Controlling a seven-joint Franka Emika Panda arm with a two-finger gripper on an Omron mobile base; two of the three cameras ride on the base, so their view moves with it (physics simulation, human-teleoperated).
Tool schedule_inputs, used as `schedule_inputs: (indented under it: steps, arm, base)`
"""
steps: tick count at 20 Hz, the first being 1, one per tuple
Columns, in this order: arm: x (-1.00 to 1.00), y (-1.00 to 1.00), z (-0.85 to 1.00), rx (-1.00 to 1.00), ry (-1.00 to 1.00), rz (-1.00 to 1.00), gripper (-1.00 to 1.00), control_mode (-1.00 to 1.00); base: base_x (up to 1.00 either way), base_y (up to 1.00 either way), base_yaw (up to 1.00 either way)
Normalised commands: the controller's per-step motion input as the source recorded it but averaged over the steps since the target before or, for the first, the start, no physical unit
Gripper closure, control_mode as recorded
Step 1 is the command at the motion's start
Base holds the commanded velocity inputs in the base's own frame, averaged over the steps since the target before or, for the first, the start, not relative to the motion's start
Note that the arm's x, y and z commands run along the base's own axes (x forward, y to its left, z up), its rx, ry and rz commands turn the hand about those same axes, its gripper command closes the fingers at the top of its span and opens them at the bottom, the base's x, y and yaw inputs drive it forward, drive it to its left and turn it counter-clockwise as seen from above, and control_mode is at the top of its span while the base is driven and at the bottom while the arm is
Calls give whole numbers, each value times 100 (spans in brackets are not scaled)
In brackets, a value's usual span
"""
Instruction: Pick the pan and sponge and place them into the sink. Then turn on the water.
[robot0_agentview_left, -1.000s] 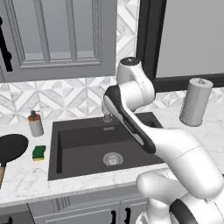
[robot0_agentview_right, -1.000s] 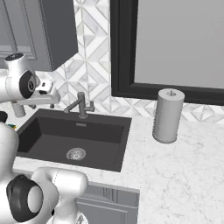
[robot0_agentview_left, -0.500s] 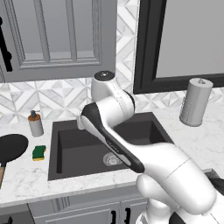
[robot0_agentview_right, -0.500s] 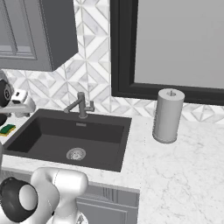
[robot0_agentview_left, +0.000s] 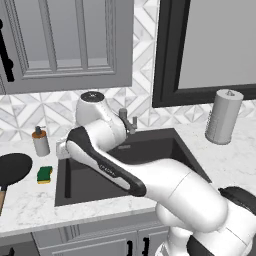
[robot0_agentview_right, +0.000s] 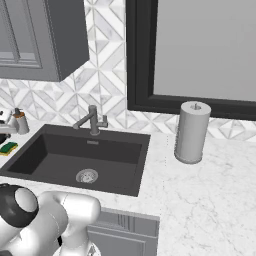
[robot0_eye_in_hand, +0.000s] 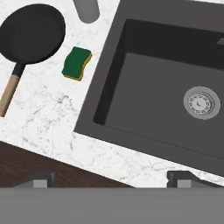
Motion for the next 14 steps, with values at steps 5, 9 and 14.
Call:
schedule_inputs:
  steps: [5, 9, 14]
  arm:
    - [1, 100, -39, 0, -1, 0, -100, -100]
    - [0, 87, -39, 0, 0, 0, -100, -100]
    - [0, 77, -15, 0, 0, 0, -100, -100]
  base:
    - [0, 0, 0]
    - [0, 0, 0]
    - [0, 0, 0]
